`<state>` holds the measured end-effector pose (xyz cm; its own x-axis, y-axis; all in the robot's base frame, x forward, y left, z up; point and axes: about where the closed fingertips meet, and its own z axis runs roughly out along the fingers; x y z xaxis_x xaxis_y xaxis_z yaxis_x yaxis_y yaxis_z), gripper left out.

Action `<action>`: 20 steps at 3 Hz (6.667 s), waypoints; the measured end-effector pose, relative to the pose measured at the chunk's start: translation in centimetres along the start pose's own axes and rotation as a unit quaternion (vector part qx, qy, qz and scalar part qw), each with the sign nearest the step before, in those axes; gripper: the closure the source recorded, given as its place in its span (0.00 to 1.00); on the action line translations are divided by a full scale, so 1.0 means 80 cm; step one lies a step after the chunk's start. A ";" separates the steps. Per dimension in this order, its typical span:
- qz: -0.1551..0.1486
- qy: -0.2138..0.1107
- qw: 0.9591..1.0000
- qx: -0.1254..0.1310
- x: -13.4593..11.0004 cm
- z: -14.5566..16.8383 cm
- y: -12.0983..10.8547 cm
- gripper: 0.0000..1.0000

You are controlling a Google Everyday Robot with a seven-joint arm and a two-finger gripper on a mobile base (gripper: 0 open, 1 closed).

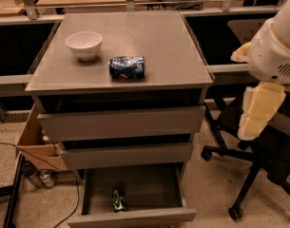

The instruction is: Pick green can from bottom drawer and place on counter

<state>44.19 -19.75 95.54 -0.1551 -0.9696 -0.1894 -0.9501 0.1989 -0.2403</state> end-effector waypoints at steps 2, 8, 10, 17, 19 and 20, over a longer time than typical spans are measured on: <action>-0.103 -0.003 0.993 -0.064 -0.048 0.116 0.030 0.00; -0.242 -0.118 0.961 -0.067 -0.076 0.478 0.119 0.00; -0.274 -0.110 0.952 -0.077 -0.084 0.517 0.126 0.00; -0.531 -0.248 0.804 -0.104 -0.141 0.841 0.152 0.00; -0.532 -0.222 0.811 -0.098 -0.160 0.865 0.153 0.00; -0.543 -0.194 0.812 -0.085 -0.184 0.881 0.148 0.00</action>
Offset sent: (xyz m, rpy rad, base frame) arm 0.0134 0.0829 -0.1483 -0.0604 0.1741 0.3530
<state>54.30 6.91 28.35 0.8654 -0.4351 -0.2484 -0.4983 -0.7986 -0.3374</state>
